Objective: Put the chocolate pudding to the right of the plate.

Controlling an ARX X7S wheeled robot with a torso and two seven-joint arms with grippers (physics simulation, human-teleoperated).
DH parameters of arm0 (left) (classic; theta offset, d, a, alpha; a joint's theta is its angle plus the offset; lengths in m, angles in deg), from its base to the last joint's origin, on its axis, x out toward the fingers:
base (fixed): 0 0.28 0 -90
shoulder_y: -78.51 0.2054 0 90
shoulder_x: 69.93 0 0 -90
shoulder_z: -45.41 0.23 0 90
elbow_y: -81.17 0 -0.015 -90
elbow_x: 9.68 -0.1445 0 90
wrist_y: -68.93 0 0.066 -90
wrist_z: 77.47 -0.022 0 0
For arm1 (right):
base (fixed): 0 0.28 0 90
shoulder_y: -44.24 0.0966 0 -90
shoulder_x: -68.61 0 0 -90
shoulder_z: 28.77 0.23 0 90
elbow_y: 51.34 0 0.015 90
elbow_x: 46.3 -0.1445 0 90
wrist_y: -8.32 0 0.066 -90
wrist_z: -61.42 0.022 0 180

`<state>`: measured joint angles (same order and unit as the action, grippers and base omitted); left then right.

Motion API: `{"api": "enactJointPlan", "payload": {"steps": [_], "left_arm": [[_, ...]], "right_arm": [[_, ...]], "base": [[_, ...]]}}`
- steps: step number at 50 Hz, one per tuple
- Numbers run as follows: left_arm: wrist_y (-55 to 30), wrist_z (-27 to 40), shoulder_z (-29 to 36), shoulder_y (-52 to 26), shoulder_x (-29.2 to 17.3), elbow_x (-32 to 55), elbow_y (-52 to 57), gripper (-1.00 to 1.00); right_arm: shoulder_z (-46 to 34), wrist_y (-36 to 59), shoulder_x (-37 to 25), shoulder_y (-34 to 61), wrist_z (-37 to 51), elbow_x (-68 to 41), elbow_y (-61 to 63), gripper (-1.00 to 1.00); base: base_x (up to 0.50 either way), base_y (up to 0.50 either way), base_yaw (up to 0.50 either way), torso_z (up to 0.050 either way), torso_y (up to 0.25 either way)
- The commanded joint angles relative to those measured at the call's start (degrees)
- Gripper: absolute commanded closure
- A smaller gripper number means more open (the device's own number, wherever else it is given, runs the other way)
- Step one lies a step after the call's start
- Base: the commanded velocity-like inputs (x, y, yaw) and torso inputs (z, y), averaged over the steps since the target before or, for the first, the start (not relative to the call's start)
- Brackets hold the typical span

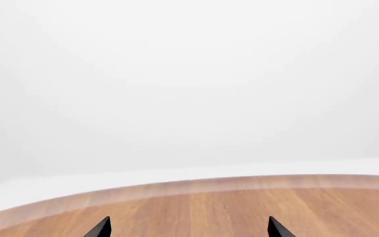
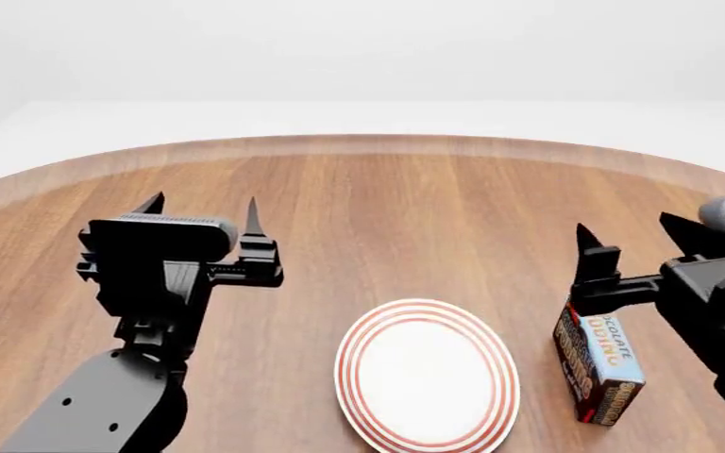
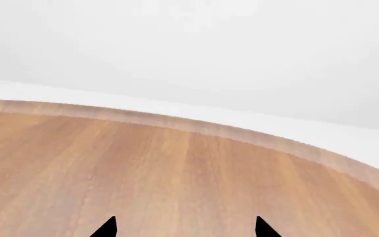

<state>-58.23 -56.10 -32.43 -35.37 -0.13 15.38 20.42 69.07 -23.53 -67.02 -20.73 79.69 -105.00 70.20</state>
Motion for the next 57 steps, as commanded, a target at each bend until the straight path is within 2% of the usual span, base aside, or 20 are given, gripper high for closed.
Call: {"api": "enactJointPlan", "payload": {"steps": [1,4,17,24,36,57], "left_arm": [[-0.83,0.44,-0.18,-0.91,-0.06,0.63,0.78,-1.00],[-0.92,0.59,-0.15,-1.12,0.05,0.77,1.06,-1.00],[-1.24,1.02,0.03,-1.31,0.00,1.19,2.14,-1.00],[-1.06,1.15,0.80,-1.18,0.05,0.95,2.64,-1.00],[-0.73,1.45,1.21,-1.16,-0.20,0.66,3.04,-1.00],[-1.33,2.06,0.65,-2.16,-0.73,1.45,4.40,-1.00]], "right_arm": [[-3.18,-3.64,1.76,-1.55,3.49,5.85,9.01,-1.00],[-6.81,-6.27,2.47,-2.56,5.58,12.36,12.03,-1.00],[-9.02,-12.95,5.25,-7.65,5.56,17.18,15.14,-1.00],[-14.36,-17.77,6.26,-9.84,5.75,24.96,16.39,-1.00],[-15.06,-20.22,7.10,-8.75,6.25,26.98,17.49,-1.00],[-14.63,-18.79,6.88,-5.71,6.79,25.46,18.27,-1.00]], "base": [[0.00,0.00,0.00,0.000,0.000],[0.00,0.00,0.00,0.000,0.000],[0.00,0.00,0.00,0.000,0.000],[0.00,0.00,0.00,0.000,0.000],[0.00,0.00,0.00,0.000,0.000],[0.00,0.00,0.00,0.000,0.000]]}}
